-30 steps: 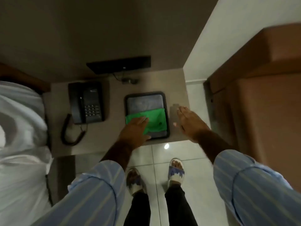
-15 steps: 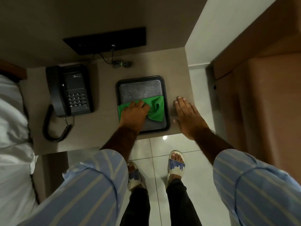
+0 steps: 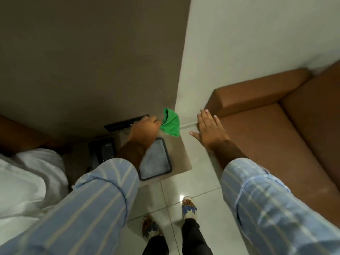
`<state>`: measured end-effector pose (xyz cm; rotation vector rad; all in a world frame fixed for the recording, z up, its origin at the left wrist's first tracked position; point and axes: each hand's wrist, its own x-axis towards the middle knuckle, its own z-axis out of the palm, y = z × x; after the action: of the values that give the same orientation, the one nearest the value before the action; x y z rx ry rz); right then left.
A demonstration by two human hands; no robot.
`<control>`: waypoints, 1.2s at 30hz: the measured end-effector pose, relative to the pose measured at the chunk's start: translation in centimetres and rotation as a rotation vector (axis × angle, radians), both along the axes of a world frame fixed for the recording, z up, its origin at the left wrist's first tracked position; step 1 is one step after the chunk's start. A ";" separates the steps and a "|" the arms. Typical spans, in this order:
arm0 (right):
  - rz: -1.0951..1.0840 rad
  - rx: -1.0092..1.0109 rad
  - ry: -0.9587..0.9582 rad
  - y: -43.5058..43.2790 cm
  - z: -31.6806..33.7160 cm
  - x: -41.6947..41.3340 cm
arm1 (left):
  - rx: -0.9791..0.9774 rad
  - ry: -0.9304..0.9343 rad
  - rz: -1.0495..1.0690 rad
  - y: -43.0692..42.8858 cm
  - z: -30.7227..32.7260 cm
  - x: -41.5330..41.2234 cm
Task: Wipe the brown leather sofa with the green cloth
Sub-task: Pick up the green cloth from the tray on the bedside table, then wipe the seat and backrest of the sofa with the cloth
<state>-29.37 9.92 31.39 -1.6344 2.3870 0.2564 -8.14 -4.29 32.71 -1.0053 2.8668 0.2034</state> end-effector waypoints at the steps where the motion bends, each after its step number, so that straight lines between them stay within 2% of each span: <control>1: -0.022 -0.029 0.010 0.8 2.5 -0.4 | 0.001 0.017 -0.025 0.3 2.3 -0.9; 7: -0.243 -0.175 0.077 10.5 14.8 -3.2 | -0.033 0.173 -0.227 5.6 12.7 -8.3; 16: -0.608 -0.225 0.213 35.2 23.1 -6.8 | -0.023 0.308 -0.611 25.2 19.6 -20.8; 21: -0.759 -0.182 0.275 51.5 23.7 -8.3 | -0.051 0.296 -0.848 39.4 20.7 -26.6; 27: -0.872 -0.079 0.293 71.0 22.3 -9.6 | -0.041 0.287 -1.020 59.5 20.4 -32.7; 31: -0.968 -0.021 0.278 81.9 21.2 -11.1 | 0.023 0.271 -1.036 68.7 19.1 -35.8; 36: -0.990 -0.004 0.252 89.6 19.1 -15.4 | 0.141 0.241 -0.958 75.3 16.0 -39.9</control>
<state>-44.82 99.56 50.45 -0.2758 3.0266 0.2629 -48.04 70.99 48.69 0.4866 3.0999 0.4377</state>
